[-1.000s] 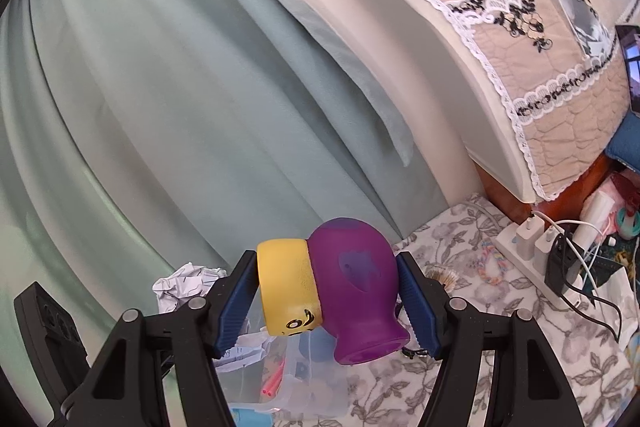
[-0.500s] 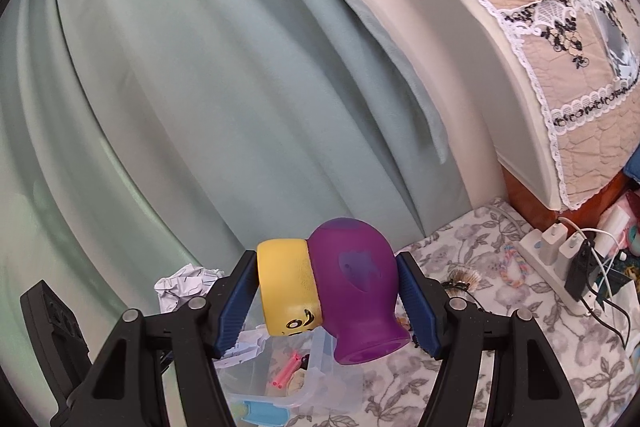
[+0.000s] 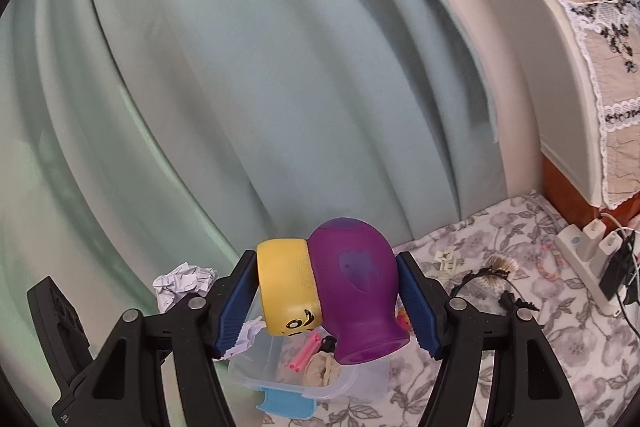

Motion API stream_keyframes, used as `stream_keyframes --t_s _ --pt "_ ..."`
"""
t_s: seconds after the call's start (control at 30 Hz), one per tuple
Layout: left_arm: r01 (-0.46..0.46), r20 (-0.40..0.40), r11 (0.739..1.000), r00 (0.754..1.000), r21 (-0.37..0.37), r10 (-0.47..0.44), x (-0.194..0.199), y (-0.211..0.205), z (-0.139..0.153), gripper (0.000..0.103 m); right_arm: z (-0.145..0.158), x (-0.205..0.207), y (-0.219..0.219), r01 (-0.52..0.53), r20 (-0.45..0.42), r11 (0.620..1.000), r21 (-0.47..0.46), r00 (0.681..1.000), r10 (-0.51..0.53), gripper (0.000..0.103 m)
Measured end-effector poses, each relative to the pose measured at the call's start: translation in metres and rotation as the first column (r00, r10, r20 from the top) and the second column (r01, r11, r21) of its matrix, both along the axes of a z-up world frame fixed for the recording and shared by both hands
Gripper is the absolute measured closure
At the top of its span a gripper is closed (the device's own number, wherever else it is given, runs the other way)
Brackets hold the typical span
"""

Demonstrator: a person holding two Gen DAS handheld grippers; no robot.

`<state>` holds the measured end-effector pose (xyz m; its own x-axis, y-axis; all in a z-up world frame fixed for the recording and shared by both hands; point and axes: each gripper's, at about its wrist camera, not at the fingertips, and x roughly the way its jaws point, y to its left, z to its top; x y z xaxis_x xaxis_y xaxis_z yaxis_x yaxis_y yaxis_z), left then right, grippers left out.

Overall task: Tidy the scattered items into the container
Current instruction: 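Lift and carry the toy with the right tool while the left tool carries the paper over the container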

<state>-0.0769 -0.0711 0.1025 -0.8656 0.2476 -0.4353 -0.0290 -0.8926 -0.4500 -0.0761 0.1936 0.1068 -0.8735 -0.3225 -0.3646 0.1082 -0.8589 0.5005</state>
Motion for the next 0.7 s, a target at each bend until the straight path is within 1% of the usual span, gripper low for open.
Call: stream_keyframes --t_s 0.3,0.7 --pt "-0.039 0.038 0.999 0.999 0.036 0.037 -0.008 -0.031 -0.018 0.064 -0.015 -0.018 -0.034 -0.052 0.044 0.998 0.042 0.998 0.05 0.031" --pt "-0.059 0.092 0.997 0.994 0.057 0.054 -0.022 -0.048 -0.04 0.064 -0.042 -0.043 -0.061 -0.098 0.117 0.993 0.072 0.989 0.089 0.031"
